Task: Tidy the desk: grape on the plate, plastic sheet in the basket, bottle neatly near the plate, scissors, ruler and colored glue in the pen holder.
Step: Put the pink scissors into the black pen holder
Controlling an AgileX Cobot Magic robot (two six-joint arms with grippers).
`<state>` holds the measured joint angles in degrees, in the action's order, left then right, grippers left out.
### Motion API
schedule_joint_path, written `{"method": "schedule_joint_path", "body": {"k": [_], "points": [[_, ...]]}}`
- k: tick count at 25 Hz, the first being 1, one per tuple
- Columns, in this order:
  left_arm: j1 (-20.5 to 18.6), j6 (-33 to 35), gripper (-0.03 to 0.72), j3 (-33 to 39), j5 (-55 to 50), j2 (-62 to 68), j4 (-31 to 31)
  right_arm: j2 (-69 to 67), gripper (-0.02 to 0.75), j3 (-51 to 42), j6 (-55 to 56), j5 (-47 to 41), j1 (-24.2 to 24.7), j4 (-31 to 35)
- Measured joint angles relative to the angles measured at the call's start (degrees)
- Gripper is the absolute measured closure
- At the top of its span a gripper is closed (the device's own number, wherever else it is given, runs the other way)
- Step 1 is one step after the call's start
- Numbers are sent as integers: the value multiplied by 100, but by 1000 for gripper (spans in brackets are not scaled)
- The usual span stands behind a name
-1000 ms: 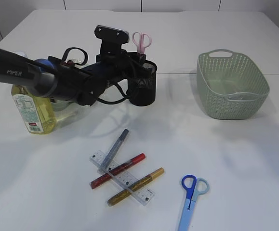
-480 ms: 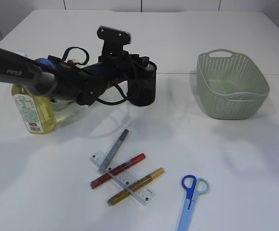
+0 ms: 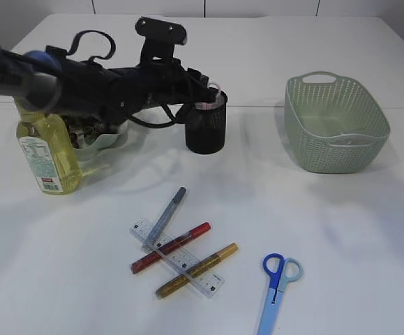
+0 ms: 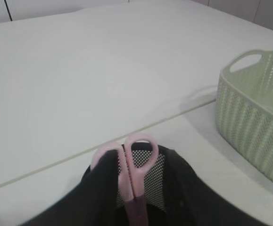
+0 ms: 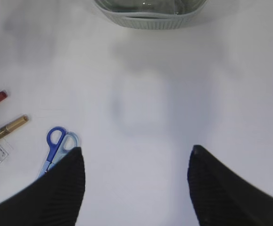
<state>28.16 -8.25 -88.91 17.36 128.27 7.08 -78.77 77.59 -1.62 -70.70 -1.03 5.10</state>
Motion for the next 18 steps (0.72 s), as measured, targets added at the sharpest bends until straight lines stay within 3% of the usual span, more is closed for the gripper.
{"method": "schedule_joint_path", "body": {"k": [18], "points": [[416, -13, 445, 0, -6679, -2280, -511, 0, 207, 0, 56, -58, 0, 267]]}}
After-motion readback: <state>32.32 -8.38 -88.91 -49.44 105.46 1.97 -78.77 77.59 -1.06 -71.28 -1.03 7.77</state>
